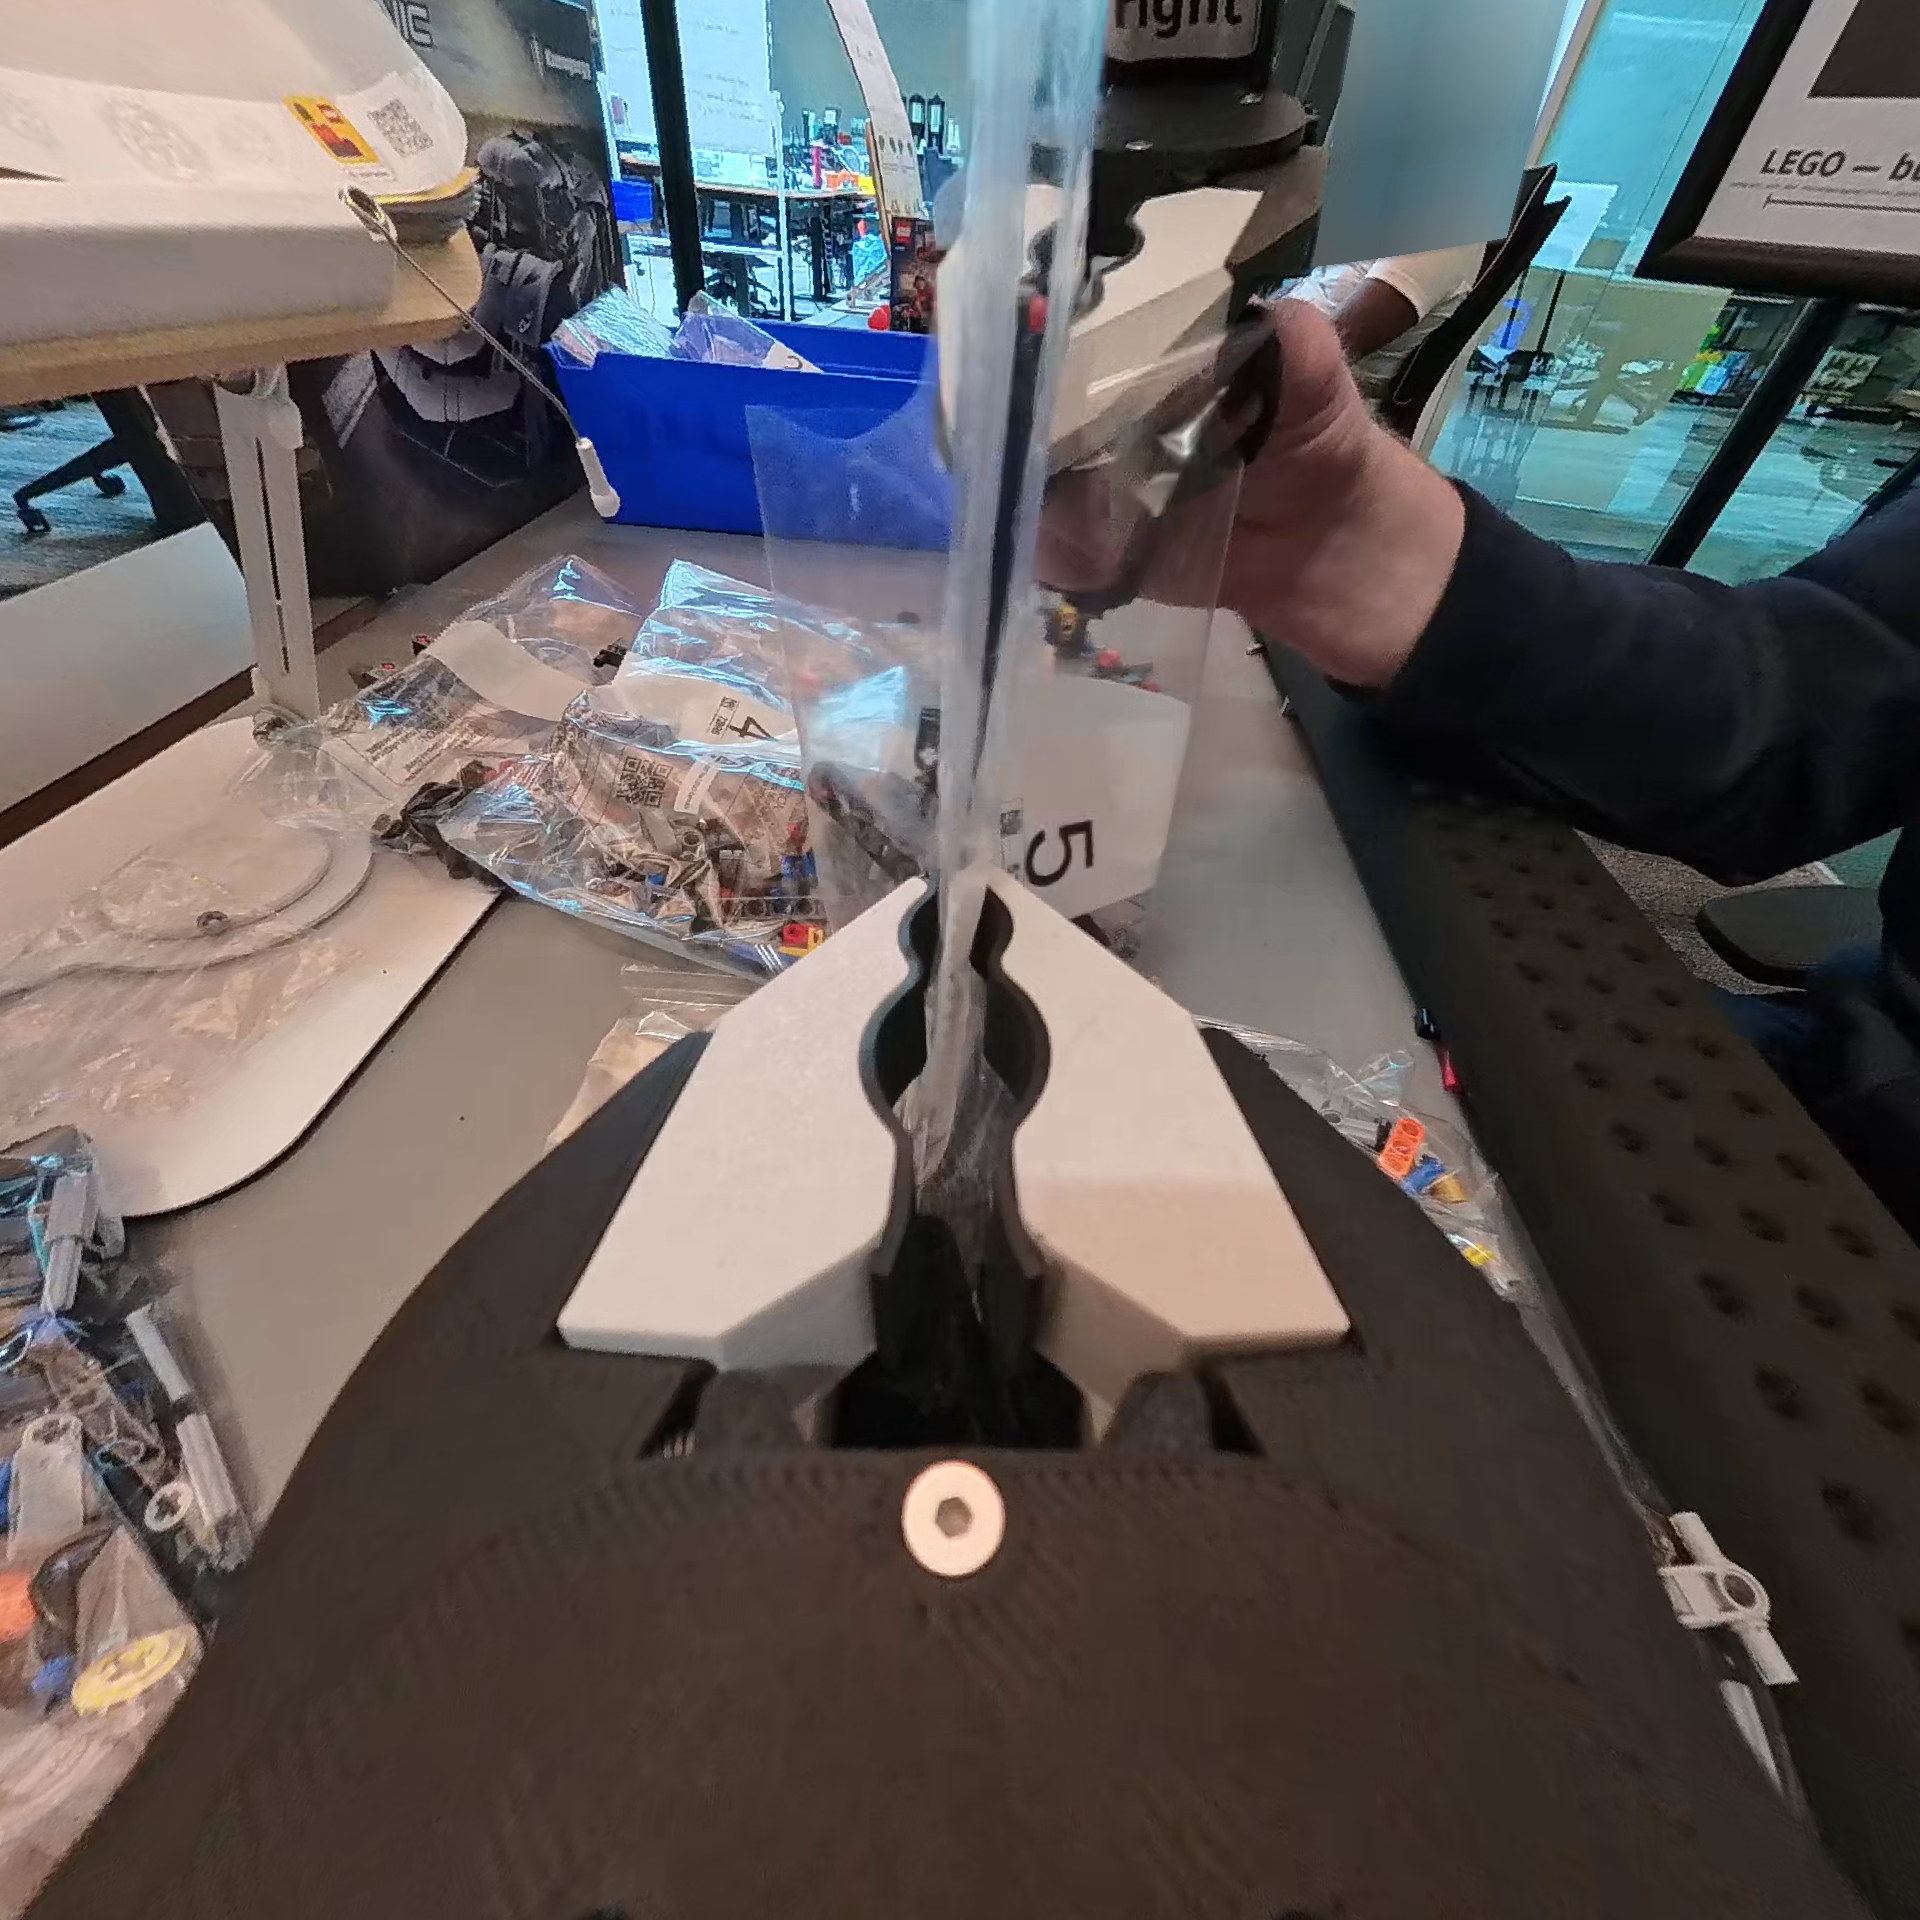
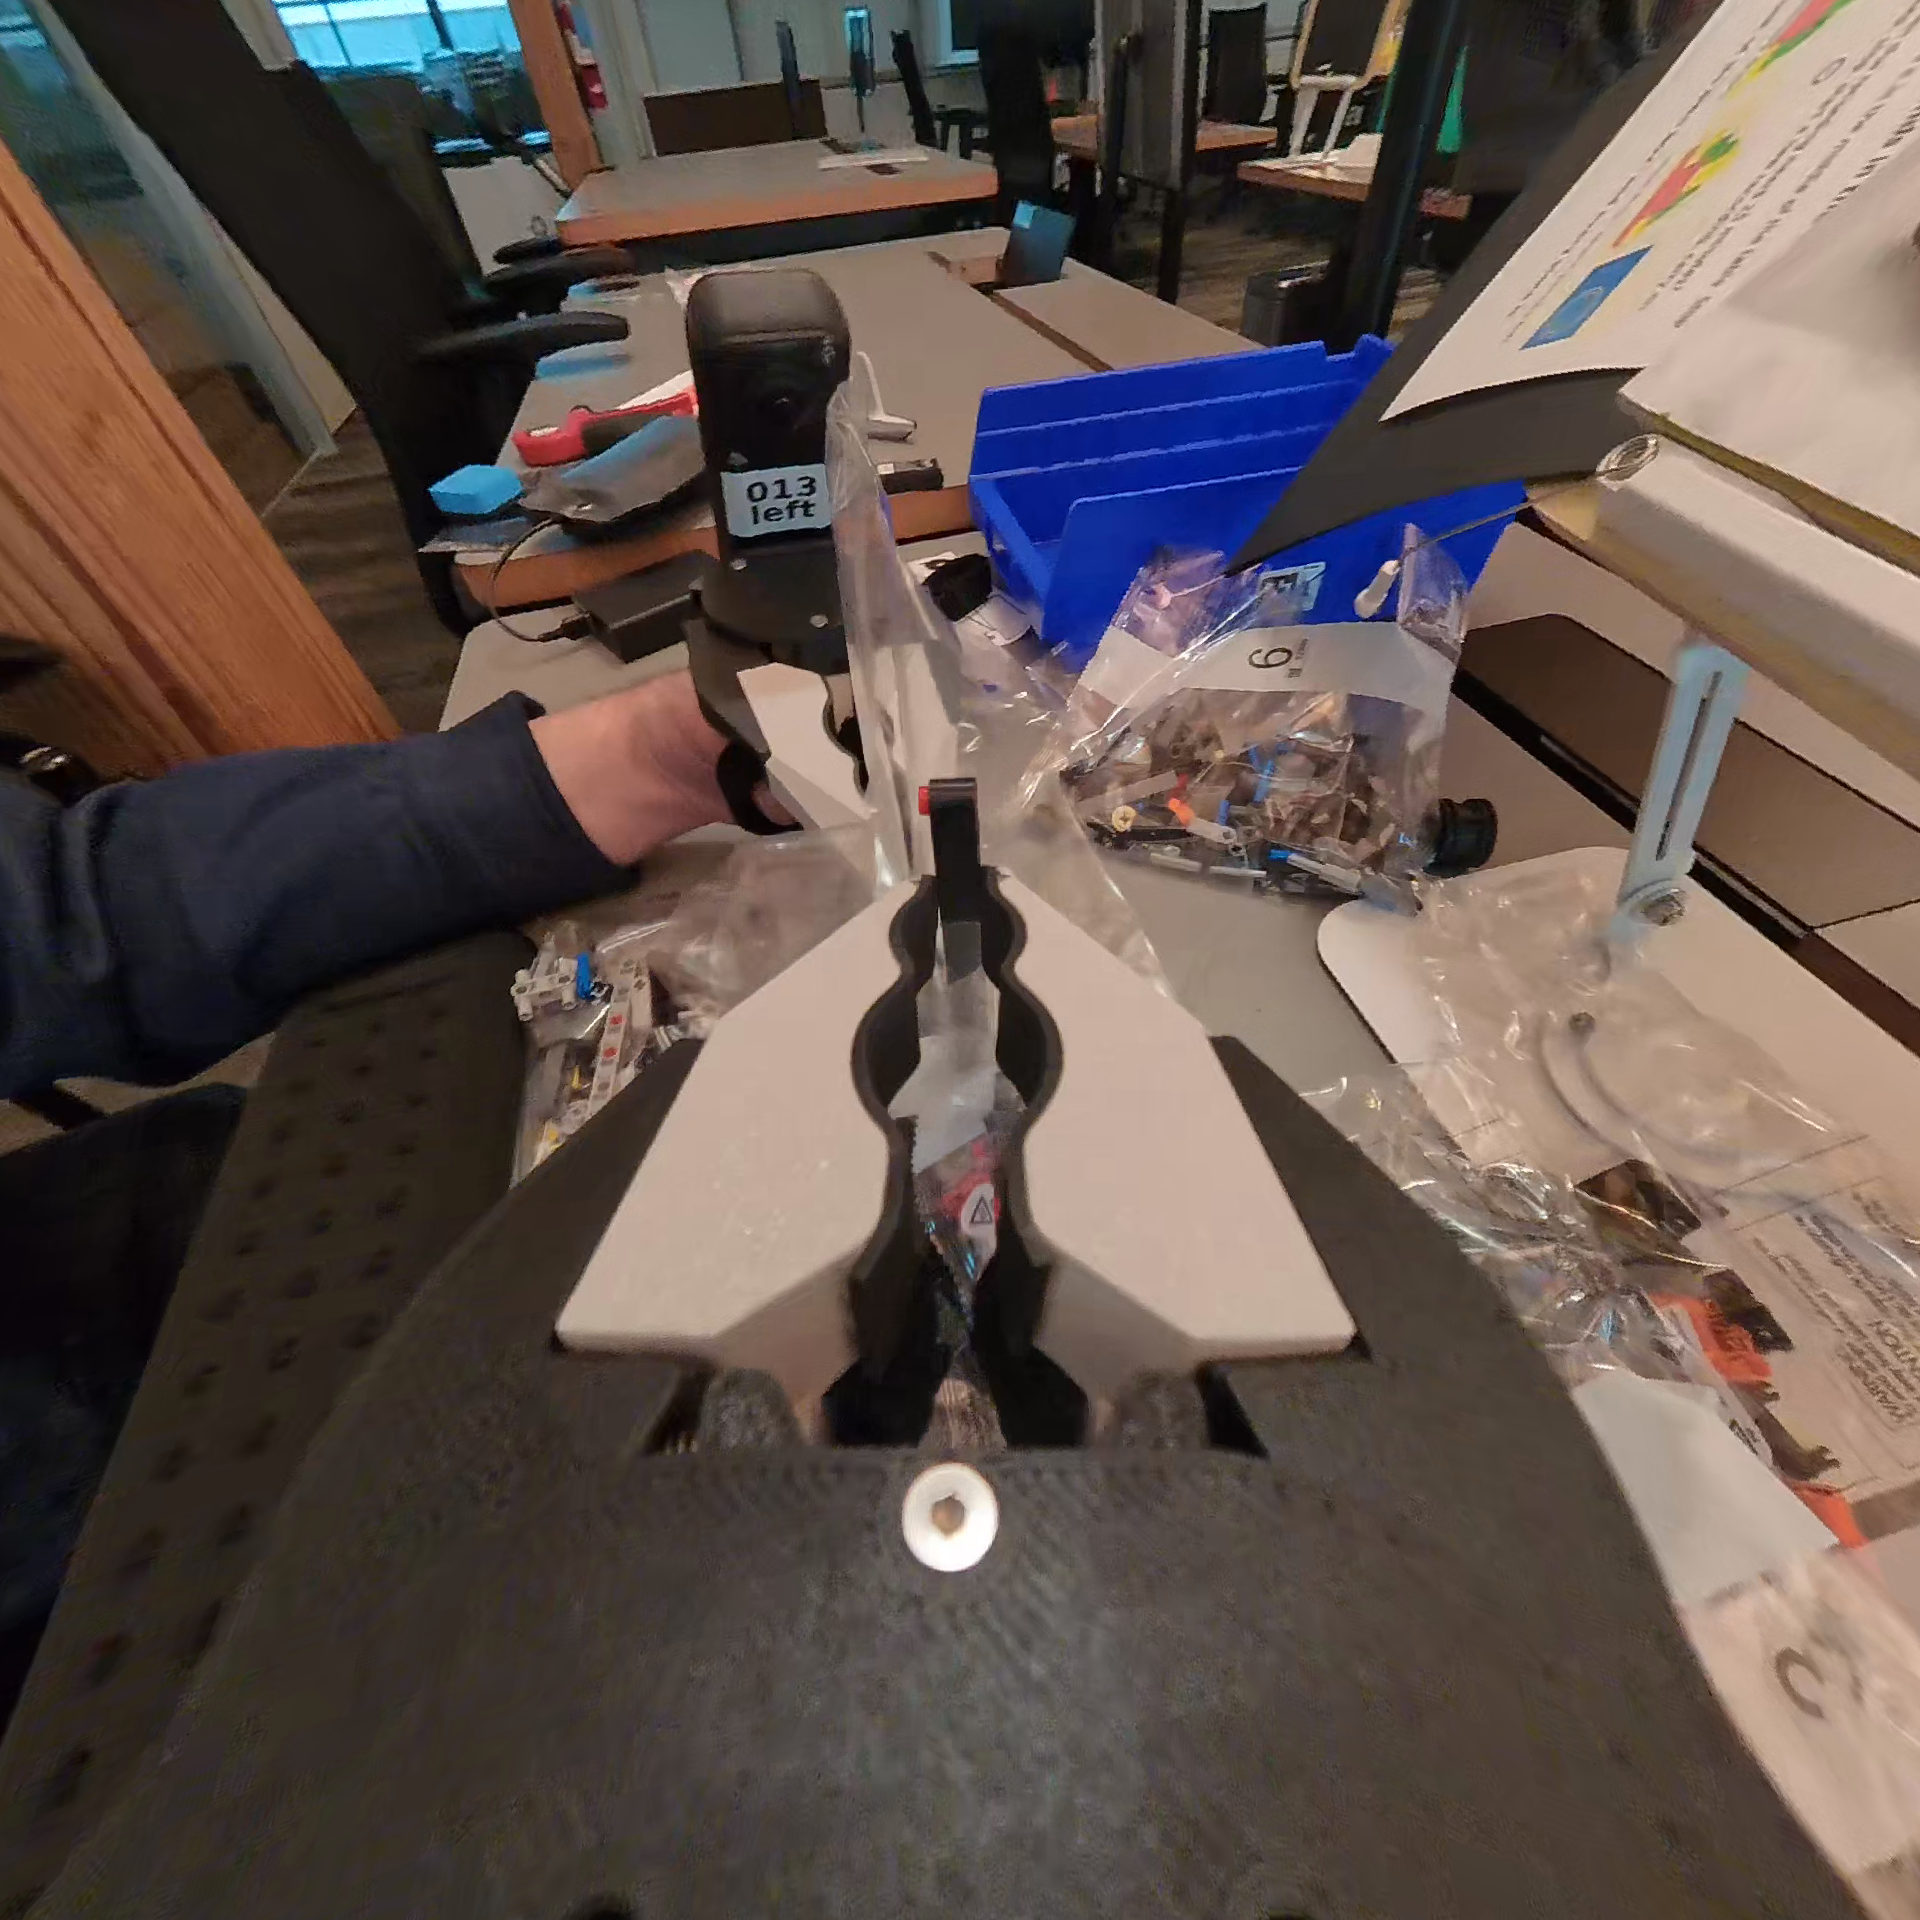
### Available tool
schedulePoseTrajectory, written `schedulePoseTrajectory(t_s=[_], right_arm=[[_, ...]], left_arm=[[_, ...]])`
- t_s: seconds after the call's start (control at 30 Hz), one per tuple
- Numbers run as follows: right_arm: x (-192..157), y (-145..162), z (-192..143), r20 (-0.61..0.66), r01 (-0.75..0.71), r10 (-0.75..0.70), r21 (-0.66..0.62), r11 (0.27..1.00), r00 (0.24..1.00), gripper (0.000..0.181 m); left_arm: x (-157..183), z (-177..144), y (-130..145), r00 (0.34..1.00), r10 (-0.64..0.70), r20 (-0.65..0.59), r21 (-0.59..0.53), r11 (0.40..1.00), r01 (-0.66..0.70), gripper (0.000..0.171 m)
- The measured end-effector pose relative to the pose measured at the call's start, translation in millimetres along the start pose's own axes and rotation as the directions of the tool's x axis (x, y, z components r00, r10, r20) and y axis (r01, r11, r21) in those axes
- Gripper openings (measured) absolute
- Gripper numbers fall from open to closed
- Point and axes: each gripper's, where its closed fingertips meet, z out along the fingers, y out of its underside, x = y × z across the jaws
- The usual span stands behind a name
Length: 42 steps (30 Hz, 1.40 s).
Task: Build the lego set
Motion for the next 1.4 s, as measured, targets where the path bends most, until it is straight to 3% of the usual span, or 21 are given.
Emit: schedulePoseTrajectory(t_s=[0.33,0.47,0.63,0.73,0.83,1.0,1.07,1.17,1.3,1.4], right_arm=[[3.3,-0.3,-20.0,-0.006,0.006,-0.006,0.028,1.000,1.000,0.005],[1.1,-0.3,-12.9,-0.035,0.061,-0.061,0.007,0.998,0.998,0.018],[13.2,-4.7,-23.0,-0.079,0.024,-0.020,0.046,0.999,0.997,0.031],[16.9,-16.3,-39.3,-0.114,0.035,-0.022,0.111,0.993,0.993,0.030],[23.6,-12.3,-61.4,-0.198,0.060,-0.042,0.085,0.995,0.979,0.029],[34.9,2.4,-123.9,-0.362,0.046,-0.021,0.062,0.997,0.932,0.025],[37.0,19.1,-150.6,-0.403,-0.012,0.015,0.012,1.000,0.915,0.024],[32.5,59.7,-185.7,-0.441,-0.087,0.009,-0.156,0.984,0.897,0.026],[21.1,135.6,-225.4,-0.485,-0.258,0.009,-0.449,0.855,0.874,0.028],[8.1,171.6,-237.6,-0.480,-0.320,0.037,-0.525,0.789,0.877,0.029]], left_arm=[[-1.6,-1.4,-0.4,1.000,-0.005,0.008,0.004,1.000,0.005,0.002],[-1.4,-1.3,-0.1,1.000,-0.004,0.009,0.003,1.000,0.004,0.002],[-2.3,-1.7,-0.3,1.000,-0.005,0.013,0.004,1.000,0.005,0.002],[-3.5,-2.2,-0.8,1.000,-0.002,0.022,0.004,1.000,0.002,0.002],[-4.9,-3.3,-1.6,0.999,0.000,0.032,0.005,1.000,0.000,0.001],[-8.4,-8.1,-9.4,0.998,0.011,0.060,0.042,0.999,-0.013,0.000],[-16.1,-11.9,-9.9,0.993,0.014,0.114,0.037,0.999,-0.018,0.000],[-12.6,-16.1,-16.6,0.995,0.010,0.097,0.075,0.997,-0.018,0.000],[-10.0,-6.0,-8.7,0.997,0.014,0.080,0.026,1.000,-0.016,0.000],[-8.5,-4.4,-6.5,0.998,0.011,0.067,0.019,1.000,-0.012,0.000]])
